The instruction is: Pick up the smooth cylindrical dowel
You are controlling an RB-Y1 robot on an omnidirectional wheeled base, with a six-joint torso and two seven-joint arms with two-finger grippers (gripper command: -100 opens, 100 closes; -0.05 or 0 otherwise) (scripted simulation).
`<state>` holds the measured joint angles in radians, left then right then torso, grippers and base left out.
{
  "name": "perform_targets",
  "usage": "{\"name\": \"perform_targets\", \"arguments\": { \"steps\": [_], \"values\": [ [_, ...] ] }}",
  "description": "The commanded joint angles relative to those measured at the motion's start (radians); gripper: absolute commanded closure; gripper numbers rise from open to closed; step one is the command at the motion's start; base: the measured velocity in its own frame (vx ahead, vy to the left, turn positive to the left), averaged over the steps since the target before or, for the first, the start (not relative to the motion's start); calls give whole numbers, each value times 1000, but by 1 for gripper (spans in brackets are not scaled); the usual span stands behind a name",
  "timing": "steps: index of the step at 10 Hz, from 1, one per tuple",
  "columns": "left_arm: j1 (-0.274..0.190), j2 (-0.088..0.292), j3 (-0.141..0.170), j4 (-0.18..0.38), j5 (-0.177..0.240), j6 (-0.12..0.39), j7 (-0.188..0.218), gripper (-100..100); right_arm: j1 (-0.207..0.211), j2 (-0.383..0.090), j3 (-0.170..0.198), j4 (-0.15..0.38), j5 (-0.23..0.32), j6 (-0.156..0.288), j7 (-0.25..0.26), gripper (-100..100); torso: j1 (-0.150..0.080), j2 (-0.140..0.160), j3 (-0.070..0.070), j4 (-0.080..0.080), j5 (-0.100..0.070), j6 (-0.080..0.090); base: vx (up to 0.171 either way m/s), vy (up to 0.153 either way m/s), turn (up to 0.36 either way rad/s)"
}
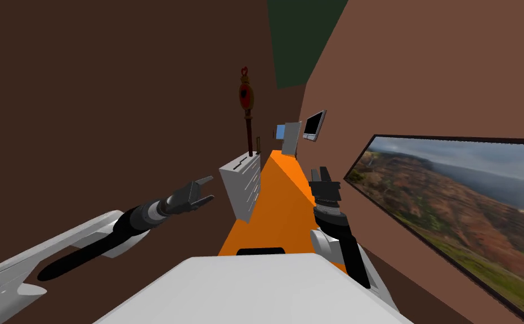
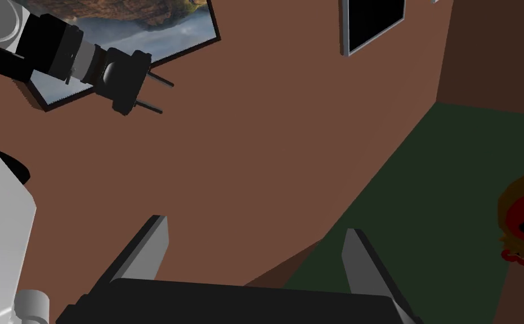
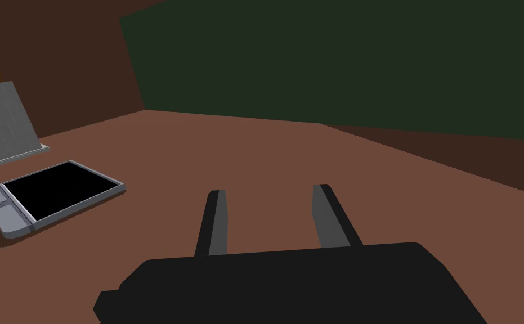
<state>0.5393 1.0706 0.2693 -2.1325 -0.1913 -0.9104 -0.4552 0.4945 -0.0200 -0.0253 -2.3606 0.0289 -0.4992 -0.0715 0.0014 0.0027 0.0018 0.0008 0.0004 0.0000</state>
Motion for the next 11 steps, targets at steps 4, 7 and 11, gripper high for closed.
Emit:
{"name": "perform_targets", "arguments": {
  "steps": [4, 7, 11],
  "values": [
    [-2, 136, 22, 35, -58, -53, -59, -100, 0, 0, 0, 0, 0, 0, 0, 0, 0, -2, -1, 0, 0, 0, -32, -4, -112],
    [-2, 210, 37, 60, -100, -88, -98, -100, 0, 0, 0, 0, 0, 0, 0, 0, 0, -2, -1, 0, 0, -1, -21, -1, -108],
    [-3, 340, 64, 113, -189, -157, -177, -100, 0, 0, 0, 0, 0, 0, 0, 0, 1, -4, -2, -1, 0, 0, -3, 2, -175]
  ]
}}
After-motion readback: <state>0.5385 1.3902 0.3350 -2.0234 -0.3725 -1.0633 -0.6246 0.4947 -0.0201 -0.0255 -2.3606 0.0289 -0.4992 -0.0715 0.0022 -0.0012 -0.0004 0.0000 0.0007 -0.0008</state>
